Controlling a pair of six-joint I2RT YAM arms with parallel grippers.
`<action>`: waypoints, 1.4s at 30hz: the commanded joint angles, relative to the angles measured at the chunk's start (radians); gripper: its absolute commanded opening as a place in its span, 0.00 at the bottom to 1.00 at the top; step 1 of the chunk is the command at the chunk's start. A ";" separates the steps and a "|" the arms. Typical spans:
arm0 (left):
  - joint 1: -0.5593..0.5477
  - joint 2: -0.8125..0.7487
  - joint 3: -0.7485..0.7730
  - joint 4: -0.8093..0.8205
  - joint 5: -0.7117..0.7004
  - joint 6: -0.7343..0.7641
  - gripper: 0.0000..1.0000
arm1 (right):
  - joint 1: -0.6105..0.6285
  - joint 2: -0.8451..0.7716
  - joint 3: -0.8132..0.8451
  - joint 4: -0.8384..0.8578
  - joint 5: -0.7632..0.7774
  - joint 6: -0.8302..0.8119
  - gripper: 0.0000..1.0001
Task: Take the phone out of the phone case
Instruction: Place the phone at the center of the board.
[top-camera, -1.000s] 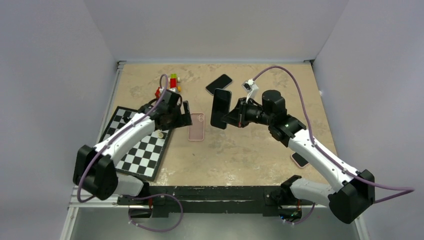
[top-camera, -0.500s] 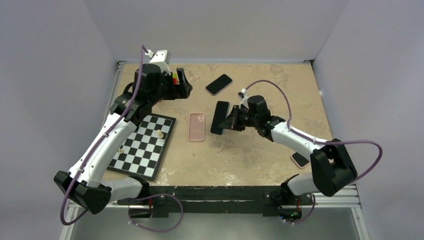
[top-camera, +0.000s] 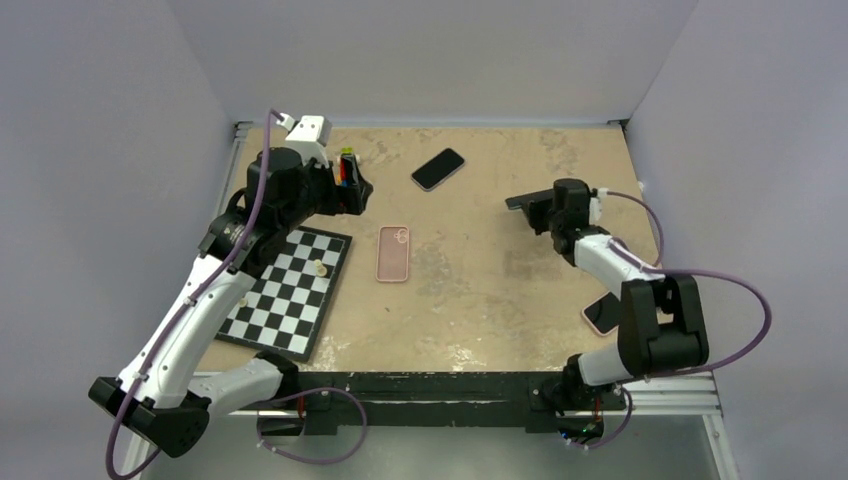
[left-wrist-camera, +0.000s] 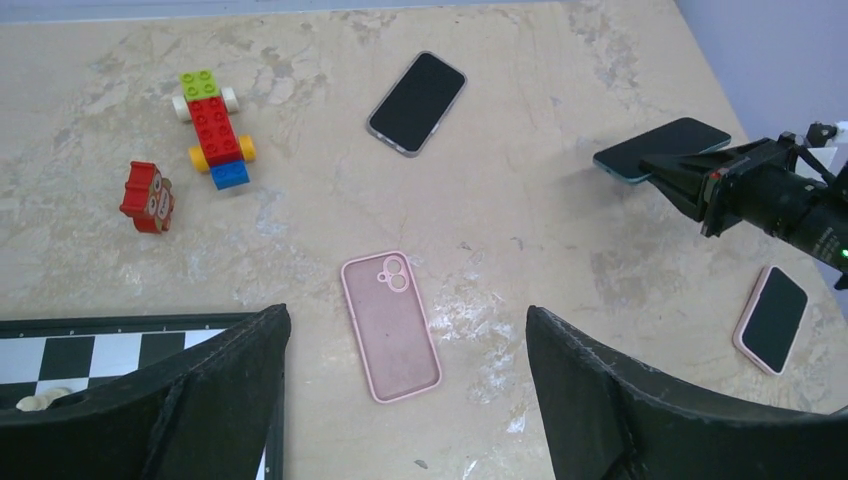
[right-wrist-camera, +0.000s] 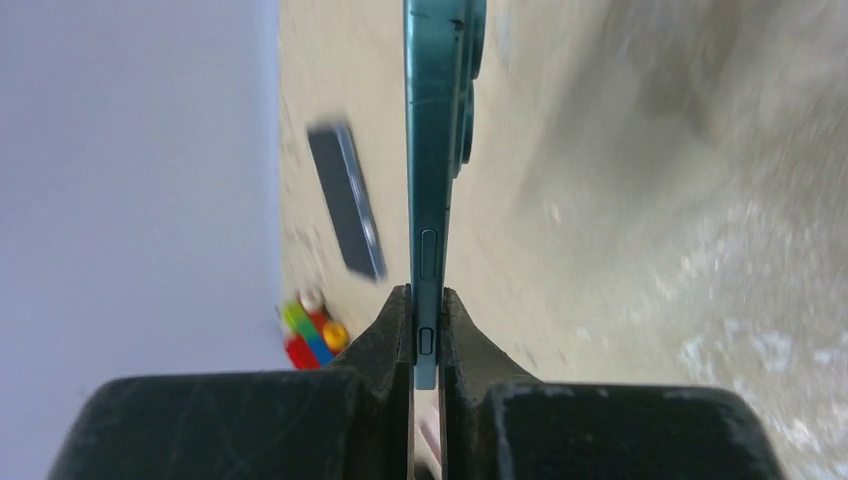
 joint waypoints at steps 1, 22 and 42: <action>0.000 -0.039 -0.023 0.056 0.006 0.009 0.90 | -0.111 0.104 0.118 0.065 0.207 0.270 0.00; 0.000 -0.064 -0.042 0.077 0.013 -0.003 0.89 | -0.389 0.619 0.586 -0.005 0.091 0.101 0.03; 0.001 -0.067 -0.045 0.077 0.015 -0.006 0.88 | -0.461 0.564 0.598 -0.146 0.016 -0.170 0.80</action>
